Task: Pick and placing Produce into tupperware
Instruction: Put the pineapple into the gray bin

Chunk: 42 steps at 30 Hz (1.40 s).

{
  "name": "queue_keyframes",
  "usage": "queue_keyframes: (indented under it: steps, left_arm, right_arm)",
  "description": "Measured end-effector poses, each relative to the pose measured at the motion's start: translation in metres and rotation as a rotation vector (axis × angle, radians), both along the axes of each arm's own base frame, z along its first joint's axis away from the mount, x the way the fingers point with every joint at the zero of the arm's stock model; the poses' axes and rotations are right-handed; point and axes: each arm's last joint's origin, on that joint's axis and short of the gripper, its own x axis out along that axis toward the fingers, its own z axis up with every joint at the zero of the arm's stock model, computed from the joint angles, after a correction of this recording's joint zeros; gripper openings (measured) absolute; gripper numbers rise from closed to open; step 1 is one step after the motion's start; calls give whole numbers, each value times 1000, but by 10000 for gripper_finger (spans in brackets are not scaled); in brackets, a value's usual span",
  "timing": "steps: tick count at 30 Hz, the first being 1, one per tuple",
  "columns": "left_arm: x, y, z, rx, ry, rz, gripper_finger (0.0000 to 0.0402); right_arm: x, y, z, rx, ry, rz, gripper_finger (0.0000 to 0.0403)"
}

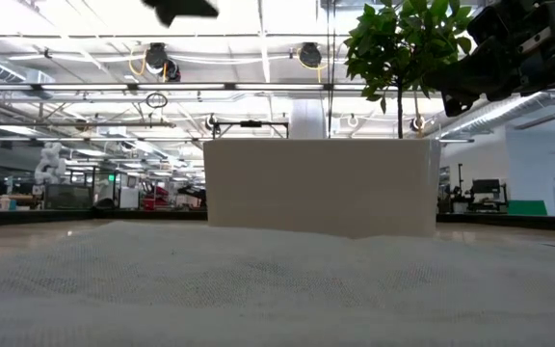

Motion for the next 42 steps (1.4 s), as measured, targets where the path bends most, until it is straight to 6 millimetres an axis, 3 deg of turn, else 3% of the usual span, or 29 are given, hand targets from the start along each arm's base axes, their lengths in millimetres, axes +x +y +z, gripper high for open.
queue_keyframes:
  steps: [11, 21, 28, 35, 42]
  left_arm:
    - [-21, 12, -103, -69, -109, 30, 4]
    - [-55, 27, -158, -106, -208, 134, 3]
    - [-69, 24, -164, -128, -422, -19, 2]
    - [-72, 28, -162, -118, -410, 0, 2]
    - [-81, 16, -148, -71, -429, -98, 1]
  right_arm:
    - [0, 0, 1, 11, -6, -2, 0]
    - [0, 0, 1, 8, -8, -4, 0]
    - [0, 0, 1, -19, -13, -3, 0]
    - [0, 0, 2, -20, -17, -3, 0]
    - [0, 0, 2, -19, -17, -3, 0]
